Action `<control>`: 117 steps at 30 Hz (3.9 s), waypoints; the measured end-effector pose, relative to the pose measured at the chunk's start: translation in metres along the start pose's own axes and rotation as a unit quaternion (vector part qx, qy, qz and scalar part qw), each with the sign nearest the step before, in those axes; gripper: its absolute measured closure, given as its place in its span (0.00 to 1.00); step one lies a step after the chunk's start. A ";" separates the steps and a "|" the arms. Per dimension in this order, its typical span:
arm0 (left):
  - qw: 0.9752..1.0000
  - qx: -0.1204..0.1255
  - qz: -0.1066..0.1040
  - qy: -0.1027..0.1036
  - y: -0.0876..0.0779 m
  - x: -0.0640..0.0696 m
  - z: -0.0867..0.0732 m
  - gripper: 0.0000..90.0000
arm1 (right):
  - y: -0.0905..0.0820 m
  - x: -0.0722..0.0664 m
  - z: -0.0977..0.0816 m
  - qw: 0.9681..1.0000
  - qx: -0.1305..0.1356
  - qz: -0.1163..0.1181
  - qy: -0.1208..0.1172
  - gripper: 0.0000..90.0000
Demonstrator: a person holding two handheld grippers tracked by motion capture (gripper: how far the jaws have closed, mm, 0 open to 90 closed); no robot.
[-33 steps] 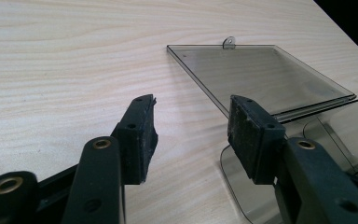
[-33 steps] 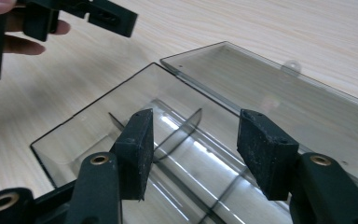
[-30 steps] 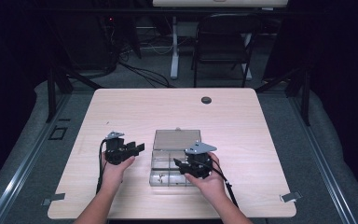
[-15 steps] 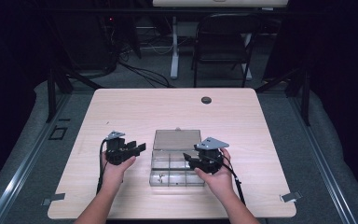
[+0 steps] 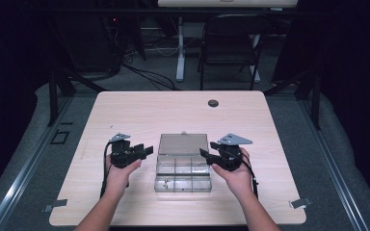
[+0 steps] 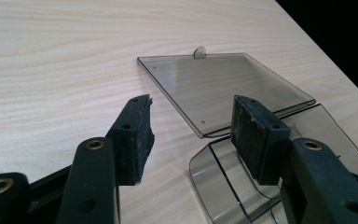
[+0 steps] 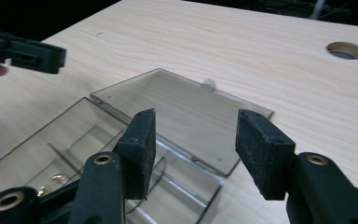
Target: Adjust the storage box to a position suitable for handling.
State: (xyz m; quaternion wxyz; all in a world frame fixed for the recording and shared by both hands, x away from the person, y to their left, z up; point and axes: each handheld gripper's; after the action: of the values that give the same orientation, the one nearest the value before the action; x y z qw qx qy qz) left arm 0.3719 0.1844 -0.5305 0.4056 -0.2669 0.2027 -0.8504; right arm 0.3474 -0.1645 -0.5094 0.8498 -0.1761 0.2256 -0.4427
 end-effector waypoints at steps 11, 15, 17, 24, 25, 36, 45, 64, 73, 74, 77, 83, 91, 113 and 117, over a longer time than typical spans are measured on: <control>1.000 0.006 -0.024 0.002 0.004 -0.001 0.009 0.55 | 0.000 0.028 0.008 0.999 -0.020 -0.013 0.049 0.51; 1.000 0.006 -0.027 0.008 0.006 0.000 0.013 0.55 | 0.001 0.036 0.012 0.998 -0.027 -0.017 0.058 0.50; 0.999 0.016 -0.036 0.006 0.007 0.000 0.014 0.57 | 0.000 0.037 0.015 0.998 -0.033 -0.015 0.051 0.51; 0.998 0.006 -0.046 0.031 0.017 0.006 0.020 0.54 | 0.005 0.034 0.024 0.998 -0.047 -0.018 0.045 0.47; 0.998 0.004 -0.047 0.034 0.018 0.007 0.020 0.53 | 0.006 0.034 0.024 0.998 -0.048 -0.015 0.044 0.45; 0.998 -0.001 -0.058 -0.009 0.032 0.003 0.023 0.49 | 0.024 0.039 0.022 0.996 -0.065 -0.032 0.058 0.43; 0.999 -0.017 -0.038 -0.032 0.046 -0.006 0.023 0.49 | 0.039 0.040 0.022 0.995 -0.077 -0.022 0.066 0.43; 0.996 -0.050 -0.025 -0.063 0.073 -0.013 0.023 0.52 | 0.077 0.047 0.020 0.990 -0.110 -0.020 0.090 0.44; 0.995 -0.068 -0.017 -0.072 0.082 -0.015 0.022 0.52 | 0.087 0.058 0.017 0.984 -0.122 -0.027 0.130 0.43; 0.995 -0.069 -0.019 -0.073 0.082 -0.016 0.021 0.52 | 0.089 0.059 0.016 0.982 -0.123 -0.026 0.139 0.43; 0.994 -0.073 -0.023 -0.079 0.085 -0.017 0.020 0.53 | 0.093 0.061 0.014 0.979 -0.132 -0.028 0.150 0.44; 0.993 -0.077 -0.029 -0.086 0.089 -0.017 0.019 0.53 | 0.098 0.060 0.012 0.977 -0.146 -0.023 0.153 0.43; 0.992 -0.081 -0.034 -0.091 0.091 -0.019 0.018 0.53 | 0.102 0.055 0.014 0.977 -0.149 -0.019 0.153 0.42; 0.988 -0.088 -0.051 -0.114 0.094 -0.022 0.016 0.53 | 0.104 0.063 0.009 0.965 -0.161 -0.001 0.205 0.42; 0.987 -0.091 -0.057 -0.120 0.094 -0.023 0.016 0.53 | 0.105 0.064 0.008 0.963 -0.163 0.004 0.213 0.42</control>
State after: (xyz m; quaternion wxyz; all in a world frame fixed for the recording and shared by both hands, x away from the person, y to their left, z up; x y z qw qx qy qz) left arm 0.4486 0.1452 -0.5775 0.3515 -0.4138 0.2138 -0.8121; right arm 0.4546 -0.1596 -0.5697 0.7440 -0.2127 0.4708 -0.4237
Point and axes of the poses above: each handheld gripper's, and its own axes: y roughly forward along the jaws, z roughly out of its top, x roughly to its right, and after that the axes turned 7 degrees about y, right-handed
